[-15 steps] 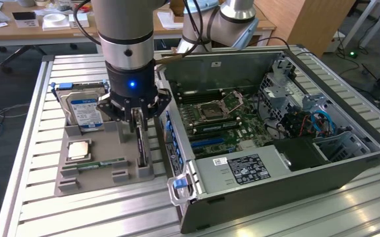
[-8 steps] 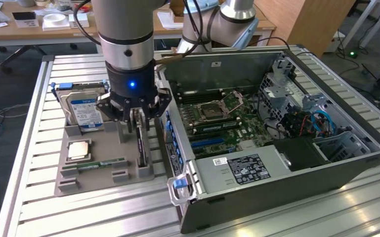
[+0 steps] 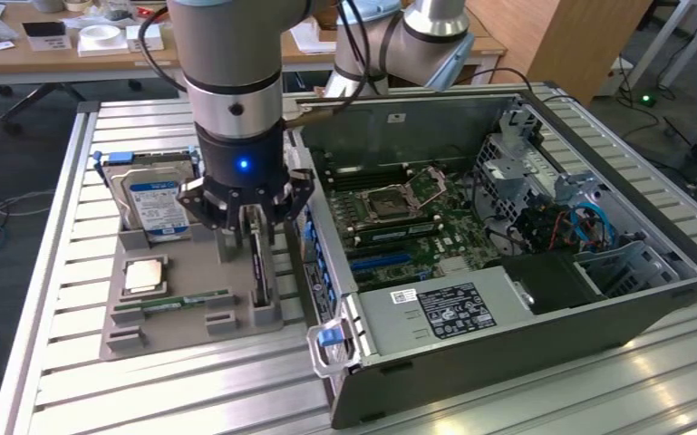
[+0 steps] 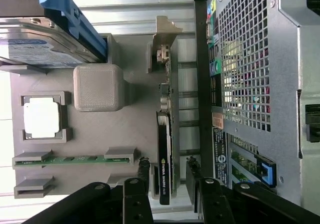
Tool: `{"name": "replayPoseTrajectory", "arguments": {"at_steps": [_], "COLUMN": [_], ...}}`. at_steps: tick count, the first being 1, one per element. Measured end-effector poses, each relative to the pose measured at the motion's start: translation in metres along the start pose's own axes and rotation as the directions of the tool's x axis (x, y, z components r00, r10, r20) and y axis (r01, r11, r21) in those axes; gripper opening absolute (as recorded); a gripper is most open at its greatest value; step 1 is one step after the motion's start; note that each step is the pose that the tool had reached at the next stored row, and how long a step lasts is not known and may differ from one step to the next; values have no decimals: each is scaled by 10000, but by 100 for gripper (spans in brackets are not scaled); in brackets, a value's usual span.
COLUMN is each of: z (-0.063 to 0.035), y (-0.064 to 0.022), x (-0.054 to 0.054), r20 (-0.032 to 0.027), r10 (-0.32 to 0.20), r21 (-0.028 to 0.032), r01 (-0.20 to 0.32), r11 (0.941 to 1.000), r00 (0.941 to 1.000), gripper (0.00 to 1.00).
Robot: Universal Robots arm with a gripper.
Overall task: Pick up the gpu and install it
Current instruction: 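Pick up the gpu and move the gpu toward the slot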
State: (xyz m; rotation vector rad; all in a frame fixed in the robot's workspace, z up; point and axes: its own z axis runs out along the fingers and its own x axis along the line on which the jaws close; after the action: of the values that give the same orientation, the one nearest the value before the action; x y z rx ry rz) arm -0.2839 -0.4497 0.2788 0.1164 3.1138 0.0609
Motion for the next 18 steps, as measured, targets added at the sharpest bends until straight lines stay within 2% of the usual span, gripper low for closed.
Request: {"name": "replayPoseTrajectory", "arguments": {"at_steps": [15,18], "z": [180,203], "y": [1,22], "x": [5,9], "r20": [1,0], "r10": [1,2], "r21": [0,1], "r01": [-1,-2], "r11": [10000,10000], "r00": [10000,10000], "gripper": [43,43]}}
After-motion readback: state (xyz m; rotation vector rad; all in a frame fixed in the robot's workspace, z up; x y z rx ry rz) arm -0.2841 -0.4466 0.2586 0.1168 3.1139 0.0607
